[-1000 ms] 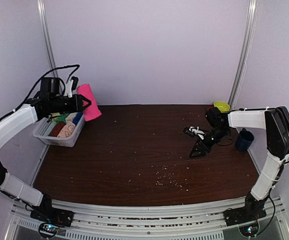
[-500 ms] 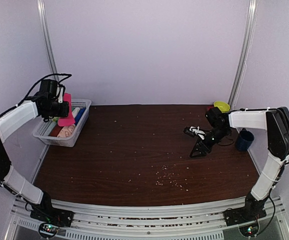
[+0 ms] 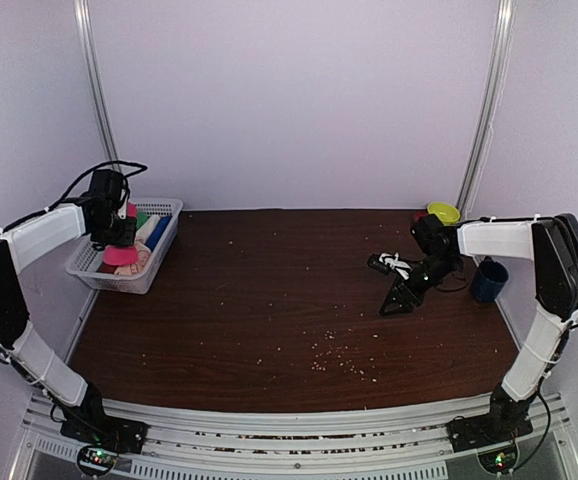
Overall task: Roll the towels
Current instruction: Move the bin to the corner of the board.
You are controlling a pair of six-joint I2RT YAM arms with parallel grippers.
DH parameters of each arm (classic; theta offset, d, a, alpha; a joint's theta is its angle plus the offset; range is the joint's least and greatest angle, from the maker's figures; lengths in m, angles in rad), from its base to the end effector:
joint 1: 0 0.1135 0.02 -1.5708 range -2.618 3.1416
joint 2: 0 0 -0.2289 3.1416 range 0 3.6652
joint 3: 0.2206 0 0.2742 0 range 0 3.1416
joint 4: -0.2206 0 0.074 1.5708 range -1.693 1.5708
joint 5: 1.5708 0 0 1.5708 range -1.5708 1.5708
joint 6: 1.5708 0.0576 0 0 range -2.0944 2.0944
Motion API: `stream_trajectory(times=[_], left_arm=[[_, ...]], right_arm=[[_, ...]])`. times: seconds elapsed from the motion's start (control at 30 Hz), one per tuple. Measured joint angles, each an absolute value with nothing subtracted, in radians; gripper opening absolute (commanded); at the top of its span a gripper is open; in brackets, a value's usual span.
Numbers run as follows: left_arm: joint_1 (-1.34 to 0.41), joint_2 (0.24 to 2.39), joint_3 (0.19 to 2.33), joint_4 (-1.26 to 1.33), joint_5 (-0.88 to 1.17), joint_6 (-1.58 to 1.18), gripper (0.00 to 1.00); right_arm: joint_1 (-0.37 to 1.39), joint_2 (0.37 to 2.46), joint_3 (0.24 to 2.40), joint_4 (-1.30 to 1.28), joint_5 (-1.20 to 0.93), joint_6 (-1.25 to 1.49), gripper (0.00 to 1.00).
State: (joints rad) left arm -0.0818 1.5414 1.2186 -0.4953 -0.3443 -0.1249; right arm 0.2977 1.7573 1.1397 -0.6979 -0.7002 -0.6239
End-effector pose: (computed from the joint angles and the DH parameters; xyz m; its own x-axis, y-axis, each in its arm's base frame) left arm 0.3740 -0.0112 0.2207 -0.7027 -0.0600 -0.7090 -0.2425 0.9570 0.1593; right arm 0.3191 0.1367 0.1182 -0.5288 -0.6296 -0.5692 -0.8487 0.3888 0.3585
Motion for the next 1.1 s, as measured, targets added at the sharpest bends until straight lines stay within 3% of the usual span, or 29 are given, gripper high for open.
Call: stream_trajectory(times=[0.4,0.87,1.1], left_arm=[[-0.122,1.649,1.198,-0.496,-0.258,-0.121,0.21],[-0.142,1.56,1.091,-0.445,-0.008,-0.187,0.22],[-0.279,1.556,1.091,-0.438,0.072,-0.256,0.22]], right_arm=[[0.298,1.758,1.14,-0.702,-0.701,-0.631,0.55],[0.298,1.758,1.14,-0.726,-0.713,-0.654,0.55],[0.298,1.758,1.14,-0.734,-0.722,-0.659,0.54]])
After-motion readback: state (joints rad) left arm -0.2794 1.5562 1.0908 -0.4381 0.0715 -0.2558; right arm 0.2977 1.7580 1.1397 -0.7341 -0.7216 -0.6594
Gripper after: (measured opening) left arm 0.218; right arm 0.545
